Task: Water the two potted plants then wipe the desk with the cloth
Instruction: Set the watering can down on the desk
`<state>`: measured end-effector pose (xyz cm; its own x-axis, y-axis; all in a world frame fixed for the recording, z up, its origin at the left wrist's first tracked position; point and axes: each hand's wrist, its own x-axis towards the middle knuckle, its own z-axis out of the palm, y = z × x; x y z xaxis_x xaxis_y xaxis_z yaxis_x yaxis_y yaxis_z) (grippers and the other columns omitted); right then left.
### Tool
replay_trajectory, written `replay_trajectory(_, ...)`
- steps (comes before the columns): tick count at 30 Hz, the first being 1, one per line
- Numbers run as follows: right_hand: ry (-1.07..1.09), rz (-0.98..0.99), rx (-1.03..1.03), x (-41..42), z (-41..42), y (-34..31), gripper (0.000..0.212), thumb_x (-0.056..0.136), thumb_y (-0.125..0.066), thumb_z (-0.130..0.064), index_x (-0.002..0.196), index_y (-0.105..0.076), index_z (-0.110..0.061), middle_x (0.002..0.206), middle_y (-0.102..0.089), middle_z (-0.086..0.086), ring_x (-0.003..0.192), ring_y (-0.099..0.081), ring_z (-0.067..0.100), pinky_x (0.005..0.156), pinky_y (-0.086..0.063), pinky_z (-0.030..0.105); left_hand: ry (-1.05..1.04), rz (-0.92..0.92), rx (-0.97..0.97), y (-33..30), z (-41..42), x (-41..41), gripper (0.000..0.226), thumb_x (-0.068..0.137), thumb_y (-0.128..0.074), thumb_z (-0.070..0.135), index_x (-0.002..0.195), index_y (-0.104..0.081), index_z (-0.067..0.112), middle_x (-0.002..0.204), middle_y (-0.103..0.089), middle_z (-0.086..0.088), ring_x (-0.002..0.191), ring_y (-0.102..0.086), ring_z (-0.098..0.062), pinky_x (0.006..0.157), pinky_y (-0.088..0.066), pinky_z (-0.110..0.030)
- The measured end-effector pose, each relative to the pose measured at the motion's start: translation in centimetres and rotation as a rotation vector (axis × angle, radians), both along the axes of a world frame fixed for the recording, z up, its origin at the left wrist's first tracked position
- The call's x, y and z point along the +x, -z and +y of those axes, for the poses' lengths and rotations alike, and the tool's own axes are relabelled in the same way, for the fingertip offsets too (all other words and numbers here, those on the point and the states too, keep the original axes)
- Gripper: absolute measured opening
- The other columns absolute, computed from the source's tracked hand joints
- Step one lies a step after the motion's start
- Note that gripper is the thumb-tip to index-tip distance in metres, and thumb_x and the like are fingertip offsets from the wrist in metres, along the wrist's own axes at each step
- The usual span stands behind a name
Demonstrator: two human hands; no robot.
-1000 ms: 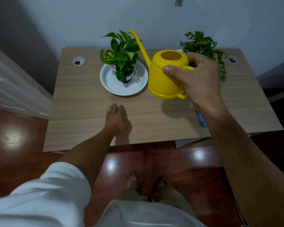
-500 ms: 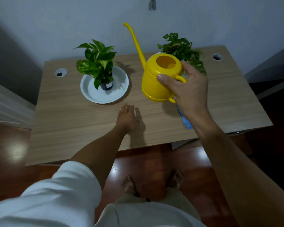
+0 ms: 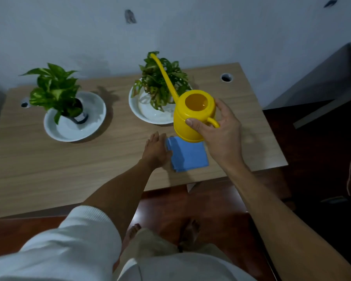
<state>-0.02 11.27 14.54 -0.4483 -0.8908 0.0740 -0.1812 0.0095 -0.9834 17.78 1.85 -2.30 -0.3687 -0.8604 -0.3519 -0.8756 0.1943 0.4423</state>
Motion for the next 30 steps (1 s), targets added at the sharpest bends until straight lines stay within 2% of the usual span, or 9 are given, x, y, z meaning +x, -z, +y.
replay_trajectory(4,0.044,0.013,0.046,-4.8,1.3,2.1,0.076,0.072,-0.094,-0.037,0.139,-0.058,-0.031,0.129,-0.07,-0.016,0.121,-0.066,0.002,0.103,-0.058,0.041,0.043,-0.001,0.04,-0.2,0.9,-5.4,0.085,0.094,-0.065,0.039,0.163,-0.021,0.014,0.171,-0.012,-0.022,0.16,-0.006,-0.037,0.129,-0.014,-0.05)
replay_trajectory(7,0.069,0.027,0.098,-7.5,2.3,3.7,0.078,0.076,-0.093,-0.028,0.139,-0.049,-0.038,0.115,-0.061,-0.044,0.108,-0.058,-0.026,0.1,-0.053,0.015,0.105,-0.021,0.056,-0.2,1.3,-8.8,0.086,0.096,-0.063,0.038,0.164,-0.015,0.013,0.172,-0.008,-0.02,0.161,-0.005,-0.034,0.129,-0.013,-0.048)
replay_trajectory(8,0.081,0.036,0.111,-8.4,2.6,4.3,0.078,0.077,-0.093,-0.029,0.143,-0.053,-0.031,0.114,-0.063,-0.041,0.107,-0.059,-0.025,0.099,-0.054,0.016,0.12,-0.029,0.062,-0.1,1.3,-9.8,0.087,0.097,-0.063,0.038,0.164,-0.013,0.014,0.172,-0.006,-0.02,0.161,-0.004,-0.034,0.129,-0.012,-0.047)
replay_trajectory(11,0.134,0.064,0.137,-10.9,3.0,6.9,0.069,0.077,-0.092,-0.037,0.138,-0.062,-0.024,0.119,-0.074,-0.017,0.111,-0.07,-0.001,0.1,-0.058,0.041,0.166,-0.054,0.069,0.5,1.2,-12.7,0.09,0.096,-0.064,0.039,0.165,-0.011,0.016,0.173,-0.003,-0.018,0.161,-0.003,-0.033,0.13,-0.009,-0.046)
replay_trajectory(16,0.215,0.037,0.162,-13.3,3.6,10.5,0.061,0.077,-0.092,-0.032,0.132,-0.064,-0.025,0.117,-0.076,-0.011,0.109,-0.072,0.01,0.099,-0.057,0.049,0.289,-0.016,-0.007,2.0,1.2,-15.4,0.095,0.094,-0.067,0.036,0.164,-0.009,0.007,0.172,-0.004,-0.02,0.161,-0.002,-0.036,0.13,-0.006,-0.044)
replay_trajectory(20,0.232,0.015,0.185,-14.8,3.6,12.5,0.06,0.079,-0.091,-0.028,0.132,-0.064,-0.024,0.117,-0.076,-0.01,0.109,-0.072,0.01,0.099,-0.057,0.044,0.352,-0.017,-0.069,3.1,0.8,-17.1,0.096,0.094,-0.063,0.047,0.164,-0.01,0.008,0.173,-0.004,-0.015,0.162,0.0,-0.033,0.131,-0.005,-0.046)
replay_trajectory(25,0.305,-0.078,0.218,-16.2,3.6,15.5,0.072,0.078,-0.092,-0.014,0.142,-0.059,-0.01,0.125,-0.075,-0.003,0.108,-0.068,-0.005,0.097,-0.054,0.017,0.455,-0.048,-0.121,5.2,0.6,-18.4,0.096,0.089,-0.047,0.064,0.164,-0.016,0.013,0.174,-0.003,-0.011,0.162,0.0,-0.029,0.131,-0.003,-0.043)
replay_trajectory(27,0.314,-0.084,0.219,-16.5,3.5,16.3,0.071,0.078,-0.091,-0.011,0.141,-0.059,-0.007,0.125,-0.075,0.0,0.107,-0.067,-0.006,0.097,-0.055,0.018,0.455,-0.047,-0.129,5.8,0.6,-18.5,0.094,0.092,-0.05,0.065,0.164,-0.017,0.013,0.174,-0.002,-0.009,0.162,0.001,-0.026,0.132,-0.002,-0.042)
replay_trajectory(30,0.341,-0.109,0.222,-16.7,3.2,17.3,0.073,0.079,-0.091,-0.013,0.143,-0.058,-0.007,0.128,-0.074,0.002,0.114,-0.069,0.002,0.103,-0.057,0.03,0.454,-0.038,-0.138,6.4,0.6,-18.4,0.093,0.094,-0.048,0.066,0.164,-0.017,0.014,0.174,-0.002,-0.008,0.162,0.001,-0.023,0.132,-0.002,-0.041)
